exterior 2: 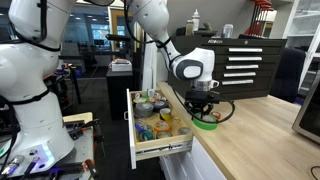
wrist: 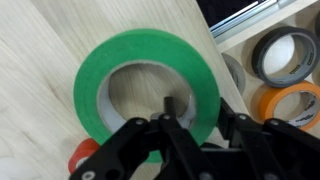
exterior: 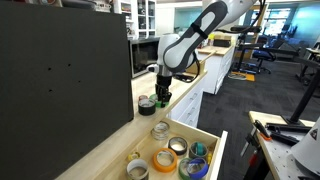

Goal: Put the green tape in the open drawer

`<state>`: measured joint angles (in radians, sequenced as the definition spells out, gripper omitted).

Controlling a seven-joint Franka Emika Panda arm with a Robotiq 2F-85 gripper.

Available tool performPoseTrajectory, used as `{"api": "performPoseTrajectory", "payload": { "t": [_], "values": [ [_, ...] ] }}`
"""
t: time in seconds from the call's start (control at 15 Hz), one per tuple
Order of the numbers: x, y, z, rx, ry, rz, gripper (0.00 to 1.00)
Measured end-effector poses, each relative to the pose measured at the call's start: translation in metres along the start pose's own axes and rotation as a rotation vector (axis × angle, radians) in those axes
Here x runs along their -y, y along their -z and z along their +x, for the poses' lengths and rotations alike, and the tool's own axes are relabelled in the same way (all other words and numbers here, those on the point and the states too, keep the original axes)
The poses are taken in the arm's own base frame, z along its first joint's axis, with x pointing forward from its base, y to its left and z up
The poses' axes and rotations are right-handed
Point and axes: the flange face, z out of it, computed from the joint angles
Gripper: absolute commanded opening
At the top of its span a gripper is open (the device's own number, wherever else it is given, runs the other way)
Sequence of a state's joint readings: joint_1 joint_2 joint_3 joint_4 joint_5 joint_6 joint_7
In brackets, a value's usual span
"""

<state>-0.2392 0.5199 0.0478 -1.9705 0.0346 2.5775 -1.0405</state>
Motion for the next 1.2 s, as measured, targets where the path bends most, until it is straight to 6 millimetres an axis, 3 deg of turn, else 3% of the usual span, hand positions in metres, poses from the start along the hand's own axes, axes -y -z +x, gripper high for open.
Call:
{"api": "performPoseTrajectory", "payload": {
  "t": [0.13,0.53,0.87,1.2],
  "values": [
    [0.000,0.000,0.000,-0.002,0.000,-0.001,0.06],
    [0.004,0.011,-0.002,-0.006,-0.023,-0.014,0.09],
    [0.024,0.055,-0.009,-0.026,-0.073,-0.069,0.09],
    [0.071,0.095,-0.010,-0.040,-0.212,-0.082,0.09]
  ]
}}
